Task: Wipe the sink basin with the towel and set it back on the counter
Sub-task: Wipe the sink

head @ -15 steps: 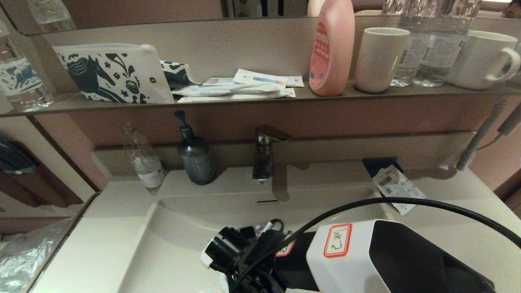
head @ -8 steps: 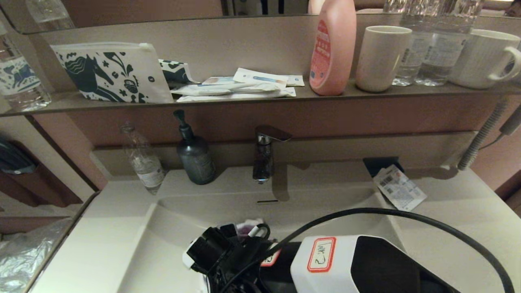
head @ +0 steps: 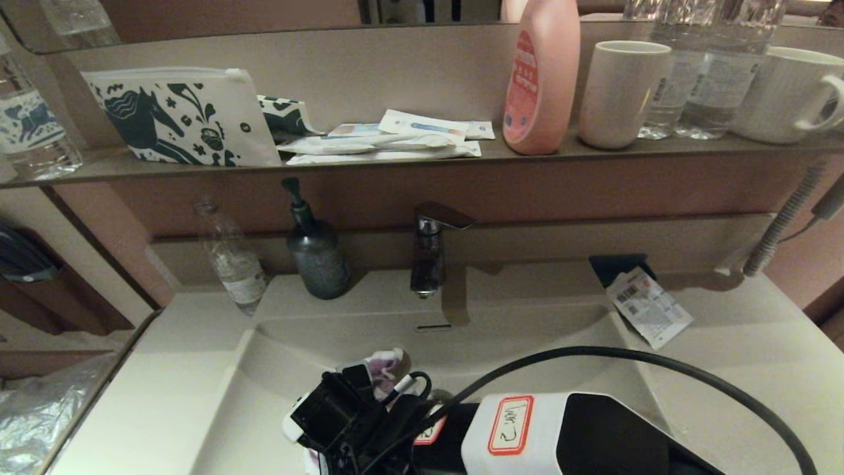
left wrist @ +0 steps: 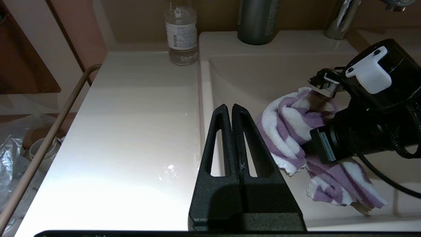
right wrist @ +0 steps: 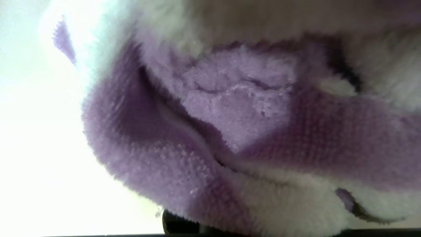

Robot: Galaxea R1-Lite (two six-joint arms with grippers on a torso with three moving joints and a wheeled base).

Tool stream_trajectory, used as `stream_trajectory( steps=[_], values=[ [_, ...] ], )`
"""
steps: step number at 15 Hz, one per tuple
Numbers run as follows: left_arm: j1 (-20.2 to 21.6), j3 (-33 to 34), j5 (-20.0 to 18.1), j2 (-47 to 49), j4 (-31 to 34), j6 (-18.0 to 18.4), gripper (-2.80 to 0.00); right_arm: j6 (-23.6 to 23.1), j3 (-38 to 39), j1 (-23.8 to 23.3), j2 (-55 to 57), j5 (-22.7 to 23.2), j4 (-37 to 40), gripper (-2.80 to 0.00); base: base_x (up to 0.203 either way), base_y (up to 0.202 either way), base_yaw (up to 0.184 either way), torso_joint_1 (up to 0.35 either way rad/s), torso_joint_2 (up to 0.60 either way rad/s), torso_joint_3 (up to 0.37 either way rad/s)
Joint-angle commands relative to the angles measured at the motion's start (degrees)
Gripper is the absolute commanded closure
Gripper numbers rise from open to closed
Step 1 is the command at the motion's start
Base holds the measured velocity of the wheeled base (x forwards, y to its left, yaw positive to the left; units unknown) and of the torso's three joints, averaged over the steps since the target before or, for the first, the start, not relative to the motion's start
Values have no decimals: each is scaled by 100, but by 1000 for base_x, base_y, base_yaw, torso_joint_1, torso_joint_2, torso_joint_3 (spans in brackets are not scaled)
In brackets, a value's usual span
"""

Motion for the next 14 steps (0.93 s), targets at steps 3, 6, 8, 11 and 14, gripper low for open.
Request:
stream_trajectory(
  steps=[3, 6, 8, 11, 14],
  values=[
    [1, 0, 3, 5, -3, 0, 0, 220, 518, -157, -498, -204, 1129, 0, 0, 0, 0, 0, 0, 0],
    [1, 0, 2, 5, -3, 0, 0, 562, 886, -287, -758, -689, 1841, 0, 0, 0, 0, 0, 0, 0],
    [1, 0, 2, 5, -3, 0, 0, 657, 1246, -380, -964, -794, 1916, 0, 0, 0, 0, 0, 0, 0],
    [1, 0, 2, 5, -3, 0, 0, 754, 2008, -616, -1323, -1129, 1932, 0, 0, 0, 0, 0, 0, 0],
    [1, 0, 2, 5, -3, 0, 0, 777, 2640, -1018, -1661, -1171, 1918, 0, 0, 0, 0, 0, 0, 0]
  ],
)
